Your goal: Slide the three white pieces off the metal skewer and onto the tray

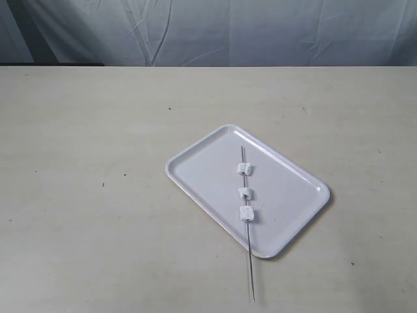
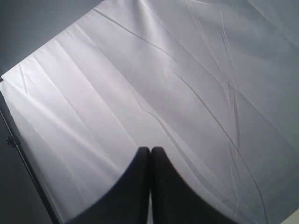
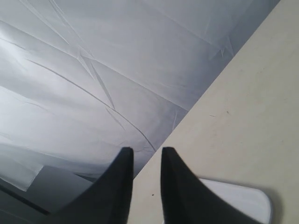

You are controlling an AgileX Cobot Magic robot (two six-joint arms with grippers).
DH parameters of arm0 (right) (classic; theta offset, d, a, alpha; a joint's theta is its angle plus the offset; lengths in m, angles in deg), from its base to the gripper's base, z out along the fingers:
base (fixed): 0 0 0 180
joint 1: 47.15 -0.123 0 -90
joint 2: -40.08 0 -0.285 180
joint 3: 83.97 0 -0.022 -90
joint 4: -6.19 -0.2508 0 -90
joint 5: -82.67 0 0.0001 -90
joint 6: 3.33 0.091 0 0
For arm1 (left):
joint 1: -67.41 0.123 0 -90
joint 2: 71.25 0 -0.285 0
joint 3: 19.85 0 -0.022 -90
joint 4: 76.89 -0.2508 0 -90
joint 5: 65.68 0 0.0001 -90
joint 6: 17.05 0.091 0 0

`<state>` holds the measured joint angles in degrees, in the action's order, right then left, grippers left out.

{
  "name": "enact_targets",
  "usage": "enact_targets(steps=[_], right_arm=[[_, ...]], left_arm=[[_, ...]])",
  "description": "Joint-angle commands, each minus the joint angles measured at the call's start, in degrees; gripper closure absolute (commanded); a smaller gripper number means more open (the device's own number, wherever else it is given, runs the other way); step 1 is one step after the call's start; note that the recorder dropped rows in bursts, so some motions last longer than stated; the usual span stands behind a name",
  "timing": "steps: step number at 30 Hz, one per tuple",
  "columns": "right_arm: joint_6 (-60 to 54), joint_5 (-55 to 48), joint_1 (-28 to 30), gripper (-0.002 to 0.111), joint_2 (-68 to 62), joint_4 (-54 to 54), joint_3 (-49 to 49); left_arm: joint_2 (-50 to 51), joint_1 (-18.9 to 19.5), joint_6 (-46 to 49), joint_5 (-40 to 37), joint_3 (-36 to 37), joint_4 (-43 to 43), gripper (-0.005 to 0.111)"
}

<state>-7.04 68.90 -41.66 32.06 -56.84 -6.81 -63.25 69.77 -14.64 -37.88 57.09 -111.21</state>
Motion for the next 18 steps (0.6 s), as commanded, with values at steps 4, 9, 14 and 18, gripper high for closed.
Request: enact_targets(steps=[4, 9, 14, 18], right_arm=[[-0.3, 0.9, -0.3, 0.087, 0.2, 0.0, 0.1], [-0.5, 2.3, -0.3, 0.087, 0.2, 0.0, 0.1], [-1.1, 4.9, -0.3, 0.087, 0.2, 0.0, 0.1], [-12.1, 4.6, -0.3, 0.088, 0.2, 0.0, -1.9]], left_arm=[[-0.2, 0.0, -3.5, 2.8, 0.3, 0.6, 0.107], [-0.2, 0.0, -33.2, 17.3, 0.3, -0.9, 0.107], [-0.2, 0.0, -34.8, 26.4, 0.3, 0.7, 0.107], [-0.2, 0.0, -41.8, 24.6, 0.3, -3.4, 0.107]])
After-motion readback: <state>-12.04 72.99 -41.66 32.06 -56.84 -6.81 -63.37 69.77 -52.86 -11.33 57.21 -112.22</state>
